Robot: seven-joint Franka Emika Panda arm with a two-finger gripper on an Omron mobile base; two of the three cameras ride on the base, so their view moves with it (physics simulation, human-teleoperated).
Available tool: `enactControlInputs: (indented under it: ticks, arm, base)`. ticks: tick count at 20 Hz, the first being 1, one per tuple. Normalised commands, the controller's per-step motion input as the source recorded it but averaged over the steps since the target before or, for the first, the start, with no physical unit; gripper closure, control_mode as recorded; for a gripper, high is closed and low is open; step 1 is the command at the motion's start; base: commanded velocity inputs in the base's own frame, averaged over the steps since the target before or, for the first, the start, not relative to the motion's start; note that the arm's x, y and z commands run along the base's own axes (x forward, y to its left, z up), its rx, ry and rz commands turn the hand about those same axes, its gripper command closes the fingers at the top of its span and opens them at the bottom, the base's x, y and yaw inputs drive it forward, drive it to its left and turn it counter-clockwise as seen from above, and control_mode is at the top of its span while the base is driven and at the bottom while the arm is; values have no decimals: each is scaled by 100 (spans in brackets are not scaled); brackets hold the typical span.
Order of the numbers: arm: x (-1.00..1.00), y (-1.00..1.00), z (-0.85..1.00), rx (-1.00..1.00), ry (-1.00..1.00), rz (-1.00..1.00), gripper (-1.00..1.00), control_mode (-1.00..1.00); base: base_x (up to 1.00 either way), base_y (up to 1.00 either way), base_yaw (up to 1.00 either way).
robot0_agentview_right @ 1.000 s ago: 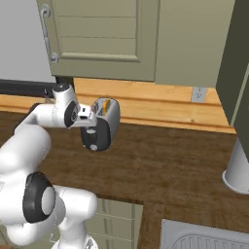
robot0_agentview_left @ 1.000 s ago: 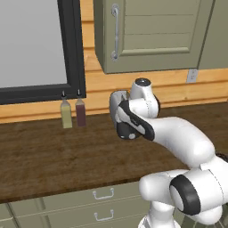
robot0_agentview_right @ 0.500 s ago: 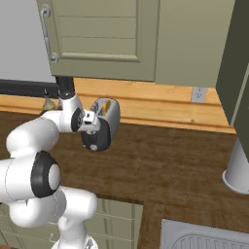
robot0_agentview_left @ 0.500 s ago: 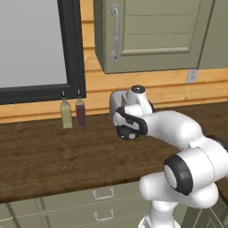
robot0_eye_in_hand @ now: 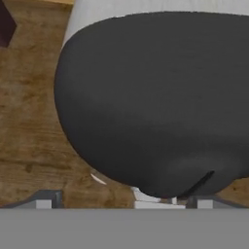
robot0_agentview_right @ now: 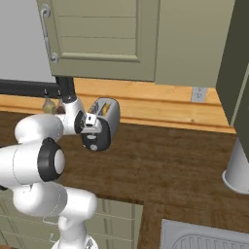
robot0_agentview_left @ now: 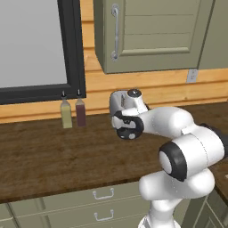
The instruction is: Start the toaster. Once the lever pops up, take the bread to the plate on the dining counter.
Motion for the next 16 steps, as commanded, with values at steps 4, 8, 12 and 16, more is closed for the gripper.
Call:
enactControlInputs:
  ticks: [4, 8, 12, 16]
  arm:
    - [-29, 5, -75, -3, -5, -4, -100, -100]
    - [-29, 0, -95, -1, -5, -5, -100, -100]
    - [-44, 0, -56, 0, -11, -5, -100, -100]
    - [-100, -24, 80, 11, -36, -6, -100, -100]
  base:
    - [0, 0, 0]
    - [0, 0, 0]
    - [0, 0, 0]
    - [0, 0, 0]
